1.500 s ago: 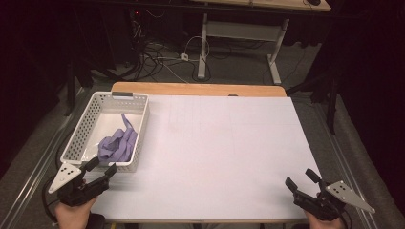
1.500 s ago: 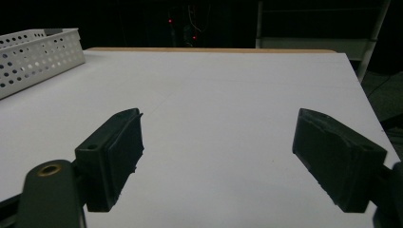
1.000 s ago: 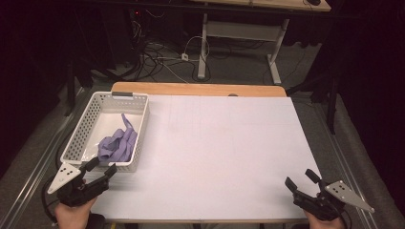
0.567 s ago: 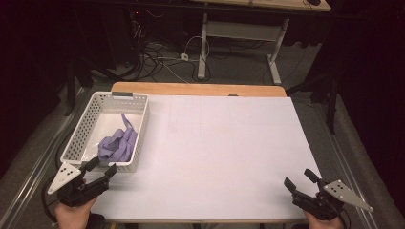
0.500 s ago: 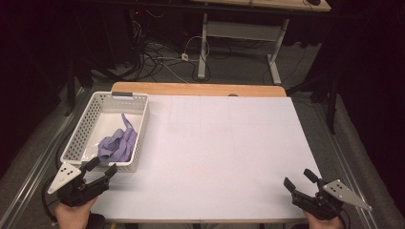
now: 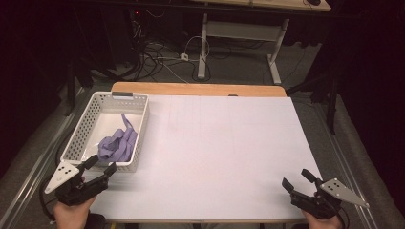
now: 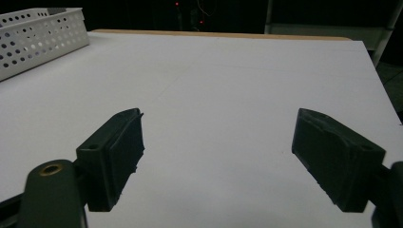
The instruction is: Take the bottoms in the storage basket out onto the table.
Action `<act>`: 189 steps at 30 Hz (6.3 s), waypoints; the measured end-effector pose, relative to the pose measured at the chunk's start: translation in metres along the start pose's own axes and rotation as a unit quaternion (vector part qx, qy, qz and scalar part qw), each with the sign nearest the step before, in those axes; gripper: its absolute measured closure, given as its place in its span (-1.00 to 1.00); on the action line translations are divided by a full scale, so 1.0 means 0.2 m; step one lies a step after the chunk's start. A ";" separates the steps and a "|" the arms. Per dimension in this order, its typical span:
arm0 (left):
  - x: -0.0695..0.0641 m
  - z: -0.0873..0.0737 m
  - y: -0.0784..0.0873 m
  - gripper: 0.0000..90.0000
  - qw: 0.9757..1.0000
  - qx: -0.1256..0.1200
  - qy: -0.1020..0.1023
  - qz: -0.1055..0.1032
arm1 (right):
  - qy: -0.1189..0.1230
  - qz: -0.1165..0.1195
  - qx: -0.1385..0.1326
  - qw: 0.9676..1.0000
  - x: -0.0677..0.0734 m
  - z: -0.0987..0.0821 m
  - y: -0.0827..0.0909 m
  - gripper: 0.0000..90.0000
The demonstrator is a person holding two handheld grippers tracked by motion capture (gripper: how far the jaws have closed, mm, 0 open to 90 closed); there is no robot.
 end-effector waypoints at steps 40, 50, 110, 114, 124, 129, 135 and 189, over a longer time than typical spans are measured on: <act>0.08 0.21 -0.06 -0.48 1.000 -0.010 0.003 -0.019 | 0.005 -0.001 0.000 1.000 0.00 0.00 0.00 -0.59; 0.10 0.25 -0.09 -0.48 0.999 -0.007 0.021 -0.027 | 0.005 -0.001 0.001 1.000 0.00 0.00 0.00 -0.58; 0.19 0.39 -0.38 -0.69 0.978 0.193 -0.017 -0.076 | 0.010 0.001 0.004 1.000 0.01 0.00 -0.01 -0.59; 0.21 0.36 -0.39 -0.69 0.975 0.209 -0.011 -0.072 | 0.010 0.000 0.004 1.000 0.01 0.00 -0.01 -0.59; 0.21 0.29 -0.42 -0.71 0.966 0.246 -0.007 -0.082 | 0.011 0.000 0.004 1.000 0.01 0.00 -0.01 -0.59; 0.20 0.25 -0.43 -0.71 0.958 0.274 -0.012 -0.087 | 0.011 0.000 0.004 1.000 0.01 0.00 -0.01 -0.59; 0.18 0.20 -0.45 -0.70 0.950 0.297 -0.012 -0.095 | 0.011 0.000 0.005 1.000 0.01 0.00 -0.01 -0.59; 0.29 0.37 -0.35 0.72 0.950 0.285 0.039 -0.117 | 0.010 0.003 0.006 1.000 0.01 0.00 -0.01 -0.57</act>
Point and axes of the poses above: each handheld gripper's, and its own axes: y roughly backward along the jaws, z roughly out of its top, x roughly to its left, the point moved 6 cm from there along -y, roughly forward along the jaws, and after that the axes turned 12 degrees about -y, right-handed, at the moved point
